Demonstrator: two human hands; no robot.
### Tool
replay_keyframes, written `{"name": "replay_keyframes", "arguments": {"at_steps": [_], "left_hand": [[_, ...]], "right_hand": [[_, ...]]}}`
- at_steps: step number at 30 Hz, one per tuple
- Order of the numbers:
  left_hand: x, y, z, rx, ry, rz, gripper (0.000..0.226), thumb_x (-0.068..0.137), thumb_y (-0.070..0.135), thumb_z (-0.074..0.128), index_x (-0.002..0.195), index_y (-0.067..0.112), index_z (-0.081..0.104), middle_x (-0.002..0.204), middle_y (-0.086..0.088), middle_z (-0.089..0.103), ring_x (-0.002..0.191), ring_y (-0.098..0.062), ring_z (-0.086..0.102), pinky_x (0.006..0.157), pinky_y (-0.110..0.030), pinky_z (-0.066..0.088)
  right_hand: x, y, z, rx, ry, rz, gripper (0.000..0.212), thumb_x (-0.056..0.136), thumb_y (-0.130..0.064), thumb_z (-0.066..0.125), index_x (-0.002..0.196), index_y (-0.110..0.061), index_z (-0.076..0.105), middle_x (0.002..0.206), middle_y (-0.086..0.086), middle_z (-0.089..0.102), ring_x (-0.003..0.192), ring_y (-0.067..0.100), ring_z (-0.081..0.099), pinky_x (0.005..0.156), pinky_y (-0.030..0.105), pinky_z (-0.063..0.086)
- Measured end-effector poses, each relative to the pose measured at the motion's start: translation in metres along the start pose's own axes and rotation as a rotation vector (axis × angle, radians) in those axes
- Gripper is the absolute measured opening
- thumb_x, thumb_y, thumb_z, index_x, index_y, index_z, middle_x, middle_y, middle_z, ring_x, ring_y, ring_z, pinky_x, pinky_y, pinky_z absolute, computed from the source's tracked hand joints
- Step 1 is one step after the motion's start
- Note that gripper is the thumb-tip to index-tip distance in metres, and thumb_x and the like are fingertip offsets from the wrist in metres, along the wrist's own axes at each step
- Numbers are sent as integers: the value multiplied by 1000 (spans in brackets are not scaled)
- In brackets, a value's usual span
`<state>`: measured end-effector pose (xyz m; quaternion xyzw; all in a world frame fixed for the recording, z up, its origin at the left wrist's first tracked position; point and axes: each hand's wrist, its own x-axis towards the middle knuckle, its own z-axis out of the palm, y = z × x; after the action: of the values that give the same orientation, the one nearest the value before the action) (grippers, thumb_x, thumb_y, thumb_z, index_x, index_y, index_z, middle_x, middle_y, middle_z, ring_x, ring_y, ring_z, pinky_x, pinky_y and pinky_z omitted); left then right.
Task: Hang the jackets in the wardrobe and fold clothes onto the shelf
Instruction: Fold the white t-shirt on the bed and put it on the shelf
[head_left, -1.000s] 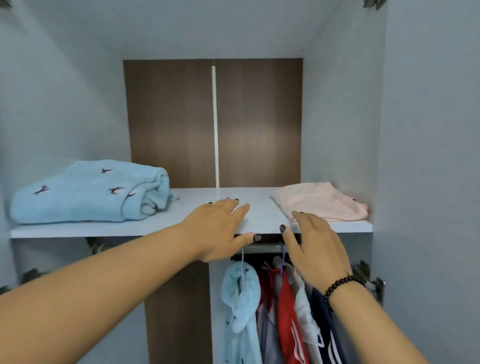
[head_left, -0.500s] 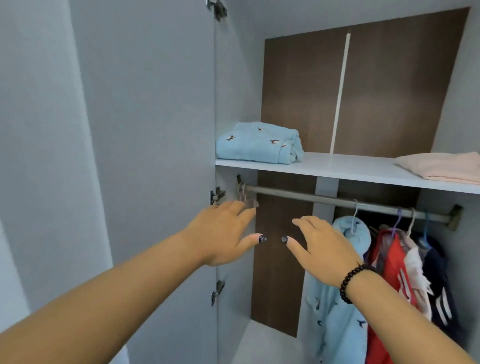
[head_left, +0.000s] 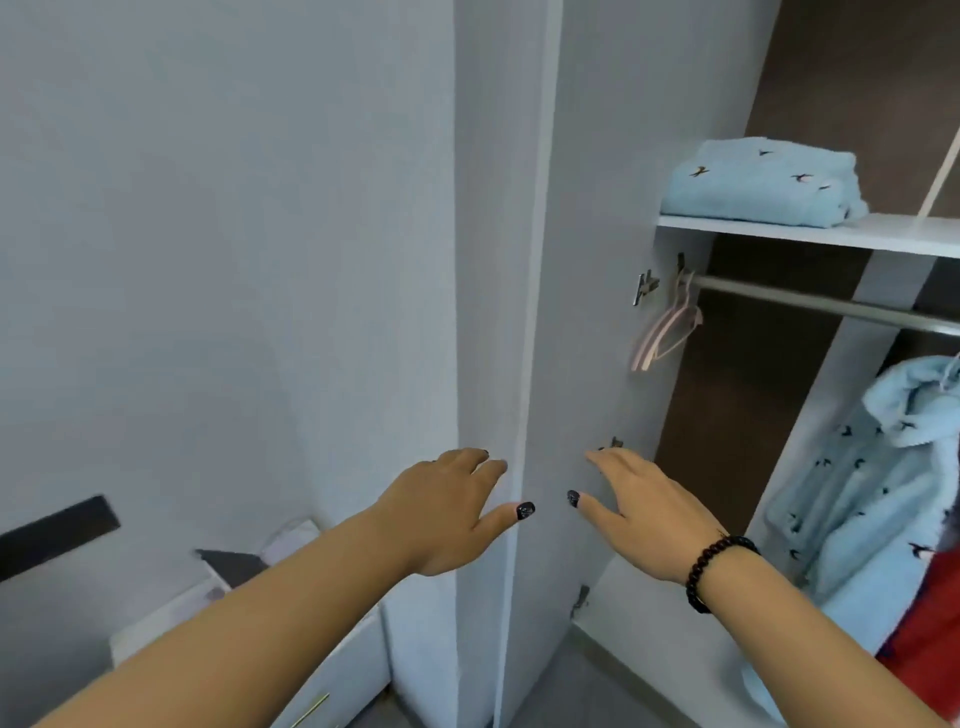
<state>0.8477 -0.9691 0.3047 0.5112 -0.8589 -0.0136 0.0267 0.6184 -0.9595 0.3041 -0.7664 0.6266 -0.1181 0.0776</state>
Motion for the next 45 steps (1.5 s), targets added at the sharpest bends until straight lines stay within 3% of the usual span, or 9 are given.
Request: {"name": "replay_keyframes", "arguments": {"at_steps": [7, 14, 19, 26, 32, 36, 40, 45], "left_hand": [[-100, -15, 38, -125, -8, -245, 72, 95, 66, 17, 152, 22, 24, 158, 1, 27, 144, -18, 26, 112, -39, 32], [-204, -1, 74, -207, 7, -455, 67, 97, 64, 19, 149, 24, 31, 154, 5, 35, 139, -15, 33, 108, -33, 34], [-281, 6, 104, -255, -41, -586, 63, 98, 61, 23, 149, 25, 30, 153, 7, 34, 139, -14, 33, 107, -33, 35], [-366, -18, 147, -329, -76, -742, 61, 100, 56, 26, 152, 24, 25, 154, 3, 36, 139, -16, 34, 108, -33, 36], [-401, -46, 223, -446, -53, -867, 59, 101, 54, 28, 152, 26, 21, 152, 1, 39, 135, -19, 41, 101, -34, 40], [-427, -61, 288, -523, -28, -961, 45, 102, 48, 31, 139, 25, 38, 136, -2, 51, 118, -22, 53, 91, -37, 48], [-460, -62, 354, -619, -8, -1048, 37, 102, 44, 35, 131, 24, 45, 130, 1, 54, 118, -20, 52, 91, -36, 48], [-506, -45, 426, -635, -41, -1134, 45, 102, 44, 36, 138, 18, 42, 140, -2, 49, 126, -20, 48, 98, -33, 44]], "right_hand": [[-18, -65, 58, 40, -160, -171, 62, 97, -53, 35, 150, -25, 21, 156, -8, 22, 140, 12, 28, 111, 30, 30], [-69, -121, 109, 62, -333, -373, 61, 97, -54, 35, 150, -26, 21, 155, -8, 23, 124, 14, 47, 106, 29, 35], [-108, -157, 152, 87, -451, -451, 57, 99, -45, 39, 149, -24, 23, 154, -6, 25, 136, 14, 33, 108, 28, 33], [-144, -198, 211, 75, -574, -516, 53, 98, -41, 43, 146, -22, 30, 148, -6, 32, 130, 13, 39, 106, 28, 36], [-158, -223, 287, 27, -663, -509, 51, 99, -33, 42, 146, -21, 28, 148, -7, 31, 130, 14, 40, 104, 27, 38], [-174, -236, 348, 34, -748, -520, 49, 99, -24, 42, 146, -22, 29, 149, -7, 30, 128, 12, 41, 102, 20, 36], [-191, -236, 404, 11, -794, -546, 49, 98, -29, 44, 145, -23, 31, 147, -8, 32, 124, 11, 45, 95, 16, 36], [-215, -237, 473, 140, -801, -538, 44, 96, -32, 48, 139, -26, 39, 139, -6, 41, 115, 8, 48, 92, 18, 38]]}}
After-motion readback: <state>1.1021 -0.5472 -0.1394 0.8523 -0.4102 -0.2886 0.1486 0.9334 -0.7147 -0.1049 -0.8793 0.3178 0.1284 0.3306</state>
